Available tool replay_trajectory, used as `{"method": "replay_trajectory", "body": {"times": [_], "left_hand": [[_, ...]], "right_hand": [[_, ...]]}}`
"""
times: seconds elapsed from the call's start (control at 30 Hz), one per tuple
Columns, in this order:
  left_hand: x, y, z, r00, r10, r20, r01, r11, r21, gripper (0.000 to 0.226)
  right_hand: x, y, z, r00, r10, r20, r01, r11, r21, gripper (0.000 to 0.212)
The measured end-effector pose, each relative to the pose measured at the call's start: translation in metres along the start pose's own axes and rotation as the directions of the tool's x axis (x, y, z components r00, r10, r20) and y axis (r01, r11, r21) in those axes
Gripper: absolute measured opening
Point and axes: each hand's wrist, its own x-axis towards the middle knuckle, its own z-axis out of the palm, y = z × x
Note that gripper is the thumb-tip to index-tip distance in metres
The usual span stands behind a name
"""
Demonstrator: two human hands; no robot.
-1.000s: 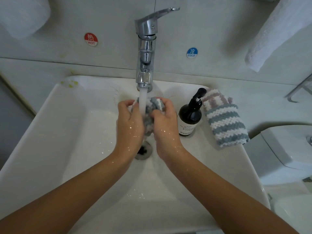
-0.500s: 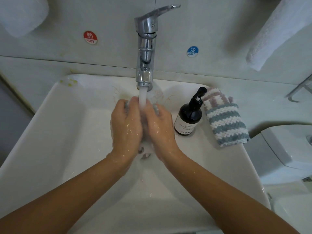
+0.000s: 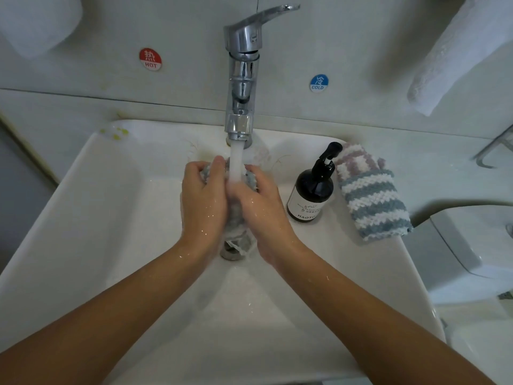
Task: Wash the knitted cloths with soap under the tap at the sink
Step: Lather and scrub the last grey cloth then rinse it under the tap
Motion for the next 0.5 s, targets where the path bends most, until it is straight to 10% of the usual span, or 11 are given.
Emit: {"method": "replay_trajectory", "body": {"times": [0.37,0.5], "left_hand": [[-0.026,-0.003,0.011,0.993,-0.016,0.113,0.001,0.992,0.13,0.025],[-0.02,-0.004,0.006,0.998,0.061,0.028,-0.063,0.992,0.106,0.015]], "right_hand": [[0.007,0.002,-0.003,0.984,0.025,-0.179,0.019,0.97,0.243,0.021],[0.008,0.003,0.0,0.974,-0.074,-0.215,0.084,0.996,0.037,0.023]]}}
